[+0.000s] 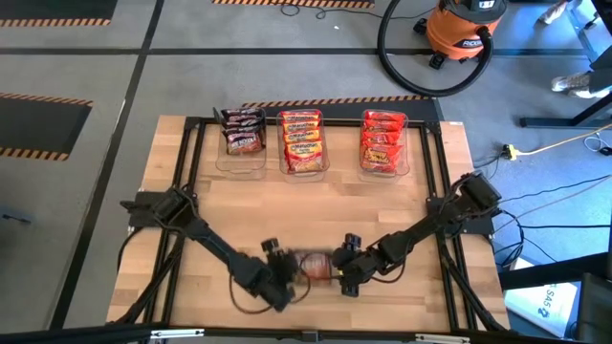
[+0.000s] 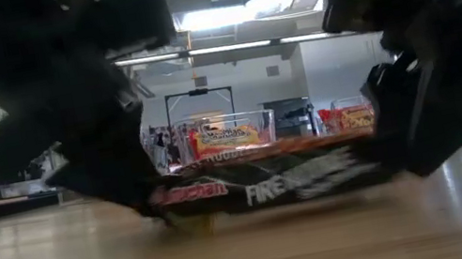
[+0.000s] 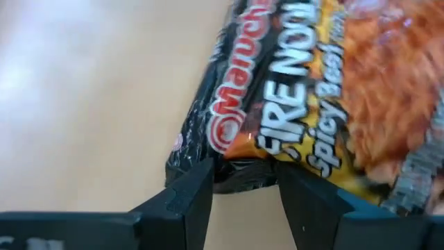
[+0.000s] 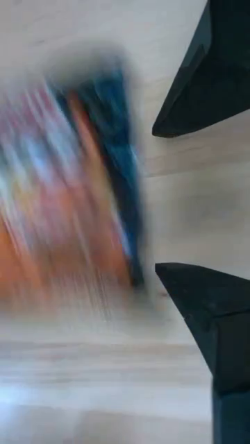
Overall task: Sort Maruchan noodles
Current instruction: Put the black noodle pack into the left transparent bin
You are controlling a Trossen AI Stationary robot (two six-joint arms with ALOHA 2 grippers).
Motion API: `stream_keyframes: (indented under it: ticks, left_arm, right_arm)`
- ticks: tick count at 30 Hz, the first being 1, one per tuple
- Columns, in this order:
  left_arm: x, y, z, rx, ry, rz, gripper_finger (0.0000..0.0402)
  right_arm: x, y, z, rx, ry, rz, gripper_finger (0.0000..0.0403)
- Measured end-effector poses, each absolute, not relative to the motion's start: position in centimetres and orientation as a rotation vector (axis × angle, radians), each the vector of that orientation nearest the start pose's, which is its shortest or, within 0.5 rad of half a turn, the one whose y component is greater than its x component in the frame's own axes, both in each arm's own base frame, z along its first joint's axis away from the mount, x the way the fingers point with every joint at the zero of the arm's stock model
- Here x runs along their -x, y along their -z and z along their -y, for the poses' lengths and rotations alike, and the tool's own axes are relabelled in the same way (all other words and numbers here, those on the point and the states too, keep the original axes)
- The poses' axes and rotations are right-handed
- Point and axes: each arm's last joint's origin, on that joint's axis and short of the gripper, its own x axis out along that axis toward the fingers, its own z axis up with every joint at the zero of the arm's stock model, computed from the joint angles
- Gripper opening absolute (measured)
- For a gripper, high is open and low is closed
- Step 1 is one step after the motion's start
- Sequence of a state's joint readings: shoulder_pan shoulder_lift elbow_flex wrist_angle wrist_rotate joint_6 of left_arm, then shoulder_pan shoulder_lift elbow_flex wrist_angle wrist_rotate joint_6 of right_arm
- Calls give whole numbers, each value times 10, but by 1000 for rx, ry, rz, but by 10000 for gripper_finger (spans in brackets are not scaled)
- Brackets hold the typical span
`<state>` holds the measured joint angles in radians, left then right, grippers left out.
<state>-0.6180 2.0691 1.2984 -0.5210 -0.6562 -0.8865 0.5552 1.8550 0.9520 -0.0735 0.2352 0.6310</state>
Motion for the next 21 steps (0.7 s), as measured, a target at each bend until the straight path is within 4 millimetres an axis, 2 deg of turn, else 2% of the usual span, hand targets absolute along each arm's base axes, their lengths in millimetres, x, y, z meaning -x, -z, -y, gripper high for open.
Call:
stream_keyframes:
  ticks: [5, 8, 12, 15, 18, 21]
  left_arm:
    - [-323, -137, 177, -50, -587, -988, 156]
    - [-319, -153, 171, -33, -596, -990, 156]
    - [-316, -167, 183, 13, -524, -934, 156]
    - [-316, -171, 197, 50, -476, -855, 156]
    - [-318, -172, 210, 79, -444, -767, 156]
    - [-320, -167, 218, 77, -423, -740, 156]
  right_arm:
    - [-285, -142, -168, -171, 68, -986, 292]
    - [-278, -160, -159, -131, 140, -965, 292]
    - [-281, -180, -139, -161, 201, -898, 292]
    - [-292, -189, -121, -175, 233, -832, 292]
    - [-304, -186, -100, -135, 319, -790, 292]
    - [-317, -175, -76, -106, 404, -785, 292]
